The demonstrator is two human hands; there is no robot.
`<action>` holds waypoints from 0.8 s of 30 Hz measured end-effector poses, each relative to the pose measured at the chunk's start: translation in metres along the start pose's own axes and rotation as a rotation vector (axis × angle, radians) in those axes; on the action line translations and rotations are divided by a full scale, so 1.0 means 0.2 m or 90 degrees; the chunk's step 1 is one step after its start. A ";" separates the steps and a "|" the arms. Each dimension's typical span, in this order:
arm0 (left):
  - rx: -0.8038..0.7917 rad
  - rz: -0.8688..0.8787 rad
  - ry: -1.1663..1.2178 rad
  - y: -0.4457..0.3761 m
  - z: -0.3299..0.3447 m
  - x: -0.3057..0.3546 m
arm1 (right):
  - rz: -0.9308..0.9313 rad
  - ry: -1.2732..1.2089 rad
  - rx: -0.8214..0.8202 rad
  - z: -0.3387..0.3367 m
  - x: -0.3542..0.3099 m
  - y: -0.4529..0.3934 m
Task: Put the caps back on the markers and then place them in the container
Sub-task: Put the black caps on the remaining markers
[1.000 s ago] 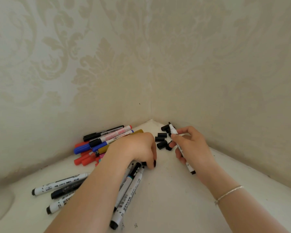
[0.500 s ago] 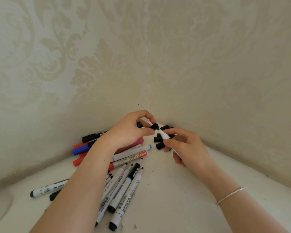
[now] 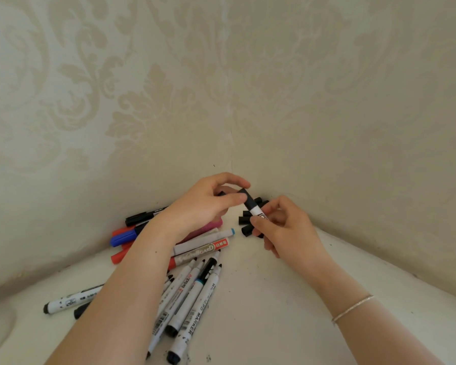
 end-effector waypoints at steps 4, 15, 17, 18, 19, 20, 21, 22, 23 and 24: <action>0.034 0.001 0.062 -0.03 0.04 -0.01 | 0.011 -0.028 0.025 0.00 -0.01 0.01; 0.243 0.003 0.035 -0.07 0.06 -0.05 | 0.060 -0.020 0.090 -0.04 0.02 -0.02; 0.212 -0.022 -0.077 -0.08 0.07 -0.08 | 0.083 -0.029 0.120 -0.06 0.04 -0.04; 0.179 -0.030 -0.137 -0.08 0.09 -0.09 | 0.098 -0.043 0.131 -0.07 0.05 -0.04; 0.137 -0.043 -0.192 -0.08 0.12 -0.11 | 0.114 -0.055 0.141 -0.08 0.06 -0.05; 0.089 -0.062 -0.244 -0.08 0.14 -0.12 | 0.127 -0.057 0.148 -0.08 0.07 -0.05; 0.039 -0.087 -0.292 -0.07 0.17 -0.14 | 0.136 -0.054 0.154 -0.09 0.07 -0.06; -0.007 -0.112 -0.334 -0.06 0.18 -0.15 | 0.140 -0.050 0.157 -0.10 0.08 -0.06; -0.047 -0.133 -0.369 -0.05 0.18 -0.15 | 0.141 -0.048 0.158 -0.10 0.08 -0.06; -0.080 -0.152 -0.394 -0.05 0.18 -0.15 | 0.140 -0.045 0.157 -0.10 0.08 -0.06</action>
Point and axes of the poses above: each hand's wrist, its own y-axis away from the middle knuckle, its own z-axis out of the palm, x = y × z, the point moved 2 cm from there along -y, towards the middle knuckle, and after that the axes turned 11 degrees about y, right-handed, at the moved point
